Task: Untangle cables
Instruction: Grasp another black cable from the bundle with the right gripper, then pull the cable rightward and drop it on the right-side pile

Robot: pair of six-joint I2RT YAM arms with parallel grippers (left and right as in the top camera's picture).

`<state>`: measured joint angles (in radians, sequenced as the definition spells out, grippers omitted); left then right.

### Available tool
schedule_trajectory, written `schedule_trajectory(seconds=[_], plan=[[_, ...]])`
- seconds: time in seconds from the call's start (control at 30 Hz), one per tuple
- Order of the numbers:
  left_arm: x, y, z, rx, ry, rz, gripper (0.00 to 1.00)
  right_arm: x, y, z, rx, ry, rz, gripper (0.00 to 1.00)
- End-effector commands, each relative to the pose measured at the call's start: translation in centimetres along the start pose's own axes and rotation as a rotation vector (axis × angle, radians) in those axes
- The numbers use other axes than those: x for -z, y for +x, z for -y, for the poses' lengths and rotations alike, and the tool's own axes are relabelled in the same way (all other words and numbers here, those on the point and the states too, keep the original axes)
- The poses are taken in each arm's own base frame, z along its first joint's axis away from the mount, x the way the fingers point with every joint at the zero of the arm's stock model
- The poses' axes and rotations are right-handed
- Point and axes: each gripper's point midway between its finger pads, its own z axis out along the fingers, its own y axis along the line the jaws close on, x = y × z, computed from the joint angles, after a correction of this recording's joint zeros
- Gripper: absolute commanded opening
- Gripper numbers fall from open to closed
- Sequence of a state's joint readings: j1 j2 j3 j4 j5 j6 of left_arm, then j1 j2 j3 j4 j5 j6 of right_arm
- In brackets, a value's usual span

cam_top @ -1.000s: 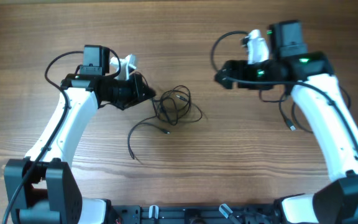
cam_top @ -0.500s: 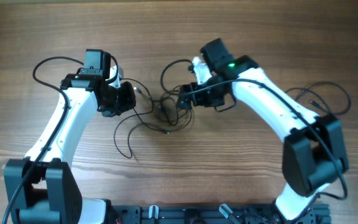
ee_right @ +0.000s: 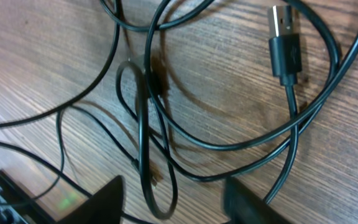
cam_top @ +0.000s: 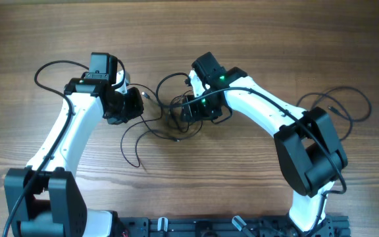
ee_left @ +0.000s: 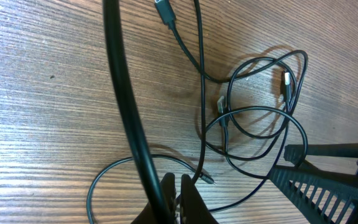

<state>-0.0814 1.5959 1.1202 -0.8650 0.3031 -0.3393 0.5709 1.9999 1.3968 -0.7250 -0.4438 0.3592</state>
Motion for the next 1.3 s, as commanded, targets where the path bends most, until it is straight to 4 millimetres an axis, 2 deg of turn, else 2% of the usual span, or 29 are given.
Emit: schedule_trajectory(seconds=[0.0, 0.07, 0.5, 0.67, 0.77, 0.9, 0.97, 1.03, 1.13, 1.2, 1.27], plan=[[0.5, -0.3, 0.0, 0.004, -0.005, 0.022, 0.04, -1.1, 0.2, 0.0, -0.002, 0.012, -0.012, 0.39], [0.5, -0.2, 0.0, 0.005, -0.006, 0.018, 0.04, -1.1, 0.1, 0.0, 0.001, 0.011, -0.010, 0.32], [0.5, 0.0, -0.1, 0.008, -0.011, 0.009, 0.04, -1.5, 0.4, -0.7, 0.002, 0.023, -0.009, 0.30], [0.5, 0.0, -0.1, 0.009, -0.011, 0.008, 0.04, -1.8, 0.5, -0.6, 0.017, 0.062, 0.000, 0.25], [0.5, 0.0, -0.1, 0.009, -0.011, 0.008, 0.04, -1.8, 0.4, -0.5, 0.017, 0.068, 0.003, 0.19], [0.5, 0.1, -0.2, 0.010, -0.013, 0.004, 0.04, -1.8, 0.3, -0.2, 0.017, 0.085, 0.009, 0.04], [0.5, 0.3, -0.2, 0.012, -0.017, -0.004, 0.04, -1.6, 0.1, 0.1, 0.013, 0.092, 0.016, 0.04], [0.5, 0.7, -0.5, 0.016, -0.027, -0.017, 0.04, -0.8, -0.6, 0.6, -0.002, 0.093, 0.036, 0.04], [0.6, 0.9, -1.1, 0.021, -0.061, -0.023, 0.04, 2.1, -2.4, 1.4, -0.043, 0.091, 0.080, 0.04], [0.6, 1.0, -1.4, 0.022, -0.078, -0.023, 0.04, 5.0, -3.9, 1.9, -0.063, 0.088, 0.126, 0.04], [0.6, 1.0, -1.4, 0.021, -0.079, -0.025, 0.04, 9.8, -6.0, 2.4, -0.074, 0.079, 0.211, 0.04]])
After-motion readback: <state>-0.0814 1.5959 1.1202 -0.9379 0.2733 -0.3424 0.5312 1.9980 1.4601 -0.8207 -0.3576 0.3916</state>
